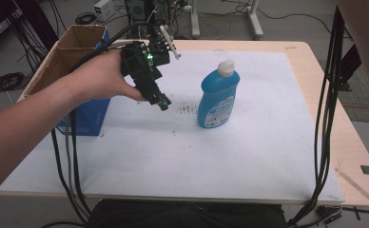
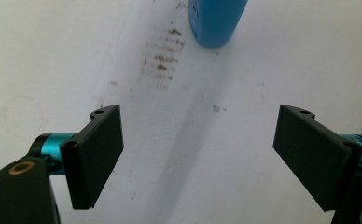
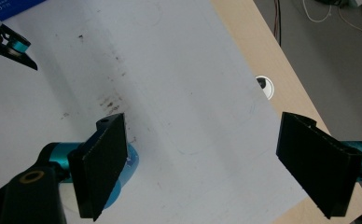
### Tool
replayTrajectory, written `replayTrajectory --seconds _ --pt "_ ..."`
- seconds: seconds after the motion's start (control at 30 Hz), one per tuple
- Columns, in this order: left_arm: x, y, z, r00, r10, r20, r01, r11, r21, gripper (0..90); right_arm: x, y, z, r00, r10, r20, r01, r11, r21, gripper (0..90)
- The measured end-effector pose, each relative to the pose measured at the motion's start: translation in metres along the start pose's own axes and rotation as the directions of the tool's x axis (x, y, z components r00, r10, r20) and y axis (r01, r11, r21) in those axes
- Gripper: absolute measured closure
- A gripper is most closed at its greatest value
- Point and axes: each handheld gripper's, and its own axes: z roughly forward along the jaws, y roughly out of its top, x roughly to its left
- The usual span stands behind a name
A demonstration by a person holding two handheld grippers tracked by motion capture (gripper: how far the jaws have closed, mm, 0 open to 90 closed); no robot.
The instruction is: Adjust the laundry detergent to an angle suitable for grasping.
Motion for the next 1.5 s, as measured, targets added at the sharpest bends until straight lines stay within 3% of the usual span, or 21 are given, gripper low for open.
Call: replayTrajectory --seconds 0.2,0.27,0.33,0.47,0.77,0.83,1.13,1.33,1.5 --pt "-0.002 0.014 0.0 0.9999 -0.002 -0.011 0.001 0.9982 -0.06 16.1 0.001 0.001 0.0 1.0 -0.004 -0.001 0.004 1.0 0.0 16.1" --pt "-0.002 0.014 0.0 0.9999 -0.002 -0.011 0.001 0.9982 -0.06 16.1 0.001 0.001 0.001 1.0 -0.003 -0.002 0.003 1.0 -0.001 16.1" --pt "-0.003 0.022 0.0 1.0 -0.006 -0.007 0.005 0.9939 -0.11 16.1 0.001 0.001 0.001 1.0 -0.005 -0.001 0.005 1.0 0.002 16.1" --pt "-0.004 0.03 0.004 1.0 -0.005 -0.006 0.004 0.9902 -0.14 16.1 0.001 0.001 0.002 1.0 -0.005 -0.004 0.005 1.0 0.003 16.1" --pt "-0.008 0.044 0.015 1.0 0.004 -0.009 -0.005 0.9875 -0.158 16.1 0.0 0.001 0.003 1.0 -0.005 -0.005 0.005 1.0 0.005 16.1" --pt "-0.01 0.05 0.021 1.0 -0.001 -0.003 0.0 0.9826 -0.186 16.0 0.001 0.002 0.004 1.0 -0.004 -0.005 0.004 1.0 0.007 16.1" --pt "-0.015 0.063 0.041 0.9999 0.014 0.001 -0.014 0.9797 -0.2 16.0 0.0 0.003 0.007 0.9998 -0.012 -0.013 0.012 1.0 0.012 16.1" --pt "-0.016 0.069 0.051 0.9999 -0.006 0.011 0.008 0.975 -0.222 16.1 -0.002 0.003 0.007 0.9998 -0.01 -0.015 0.01 1.0 0.009 16.1" --pt "-0.016 0.072 0.059 0.9998 -0.014 -0.01 0.012 0.9726 -0.232 16.1 -0.003 0.002 0.007 0.9999 -0.006 -0.015 0.007 1.0 0.012 16.1"
